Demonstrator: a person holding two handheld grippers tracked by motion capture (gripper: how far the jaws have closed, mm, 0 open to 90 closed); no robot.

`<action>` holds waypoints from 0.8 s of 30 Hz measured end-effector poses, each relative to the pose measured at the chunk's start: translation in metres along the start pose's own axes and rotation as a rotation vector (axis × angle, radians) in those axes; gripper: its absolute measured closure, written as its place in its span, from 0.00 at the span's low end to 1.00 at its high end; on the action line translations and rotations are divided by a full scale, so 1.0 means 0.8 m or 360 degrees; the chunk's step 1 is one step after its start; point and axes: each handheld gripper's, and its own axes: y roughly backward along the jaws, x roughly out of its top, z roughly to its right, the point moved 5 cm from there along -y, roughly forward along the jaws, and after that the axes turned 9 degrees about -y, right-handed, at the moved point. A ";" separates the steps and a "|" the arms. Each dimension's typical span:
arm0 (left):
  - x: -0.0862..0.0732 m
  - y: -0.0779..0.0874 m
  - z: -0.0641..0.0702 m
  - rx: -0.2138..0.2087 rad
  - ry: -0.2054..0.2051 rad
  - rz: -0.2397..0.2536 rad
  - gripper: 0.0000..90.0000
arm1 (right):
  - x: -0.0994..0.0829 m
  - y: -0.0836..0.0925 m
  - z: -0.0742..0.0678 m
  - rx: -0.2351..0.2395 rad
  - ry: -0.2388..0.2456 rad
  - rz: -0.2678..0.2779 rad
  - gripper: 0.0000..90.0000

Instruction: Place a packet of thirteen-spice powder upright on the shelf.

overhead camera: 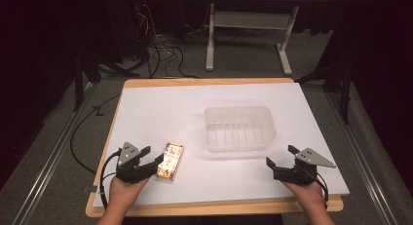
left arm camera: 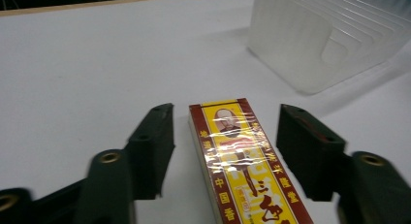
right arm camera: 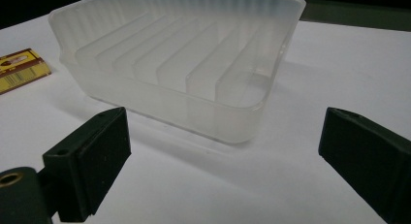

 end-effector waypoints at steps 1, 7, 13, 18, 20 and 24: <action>0.000 -0.001 0.003 -0.0030 0.0012 -0.0003 0.65 | 0.000 0.000 0.000 -0.0002 0.0003 -0.0004 0.06; -0.004 -0.023 0.050 -0.0162 -0.0156 -0.0176 0.94 | -0.002 -0.001 0.002 -0.0006 0.0003 -0.0018 0.08; -0.016 -0.049 0.108 -0.0248 -0.0385 -0.0405 1.00 | -0.002 -0.003 0.001 0.0003 0.0010 -0.0030 0.09; -0.030 -0.061 0.108 -0.0219 -0.0398 -0.0548 1.00 | -0.003 -0.001 0.002 0.0006 0.0014 -0.0027 0.10; -0.031 -0.062 0.103 -0.0197 -0.0376 -0.0559 1.00 | -0.003 0.000 0.002 0.0004 0.0005 -0.0027 0.10; -0.032 -0.060 0.092 -0.0154 -0.0346 -0.0571 1.00 | -0.003 0.000 0.002 0.0003 0.0009 -0.0028 0.11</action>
